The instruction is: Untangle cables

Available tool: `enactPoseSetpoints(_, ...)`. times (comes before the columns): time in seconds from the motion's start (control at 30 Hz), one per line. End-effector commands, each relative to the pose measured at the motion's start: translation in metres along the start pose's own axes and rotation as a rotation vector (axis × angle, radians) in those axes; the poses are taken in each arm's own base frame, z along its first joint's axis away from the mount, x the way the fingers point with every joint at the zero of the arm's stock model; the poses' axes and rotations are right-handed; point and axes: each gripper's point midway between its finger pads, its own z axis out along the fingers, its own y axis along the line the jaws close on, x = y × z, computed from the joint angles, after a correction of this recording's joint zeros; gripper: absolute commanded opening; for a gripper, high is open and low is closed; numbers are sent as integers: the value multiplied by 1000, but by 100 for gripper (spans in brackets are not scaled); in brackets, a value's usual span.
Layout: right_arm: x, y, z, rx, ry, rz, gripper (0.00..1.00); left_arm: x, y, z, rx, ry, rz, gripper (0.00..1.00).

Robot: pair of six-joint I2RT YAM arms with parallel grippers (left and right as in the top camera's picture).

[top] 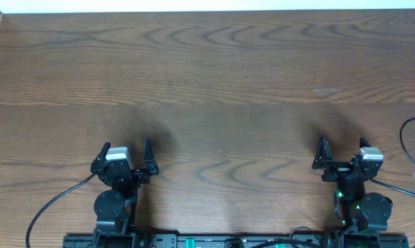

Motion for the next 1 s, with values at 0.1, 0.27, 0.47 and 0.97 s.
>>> enactPoseSetpoints(0.1, 1, 2, 0, -9, 0, 14, 99, 20, 0, 4, 5, 56, 12, 99)
enactPoseSetpoints(0.27, 1, 2, 0, -9, 0, 14, 99, 27, 0, 5, 2, 86, 15, 99)
enactPoseSetpoints(0.47, 1, 2, 0, -9, 0, 14, 99, 33, 1, 6, 1, 112, 17, 99)
enactPoseSetpoints(0.97, 1, 2, 0, -9, 0, 14, 99, 46, 1, 8, -3, 171, 24, 99)
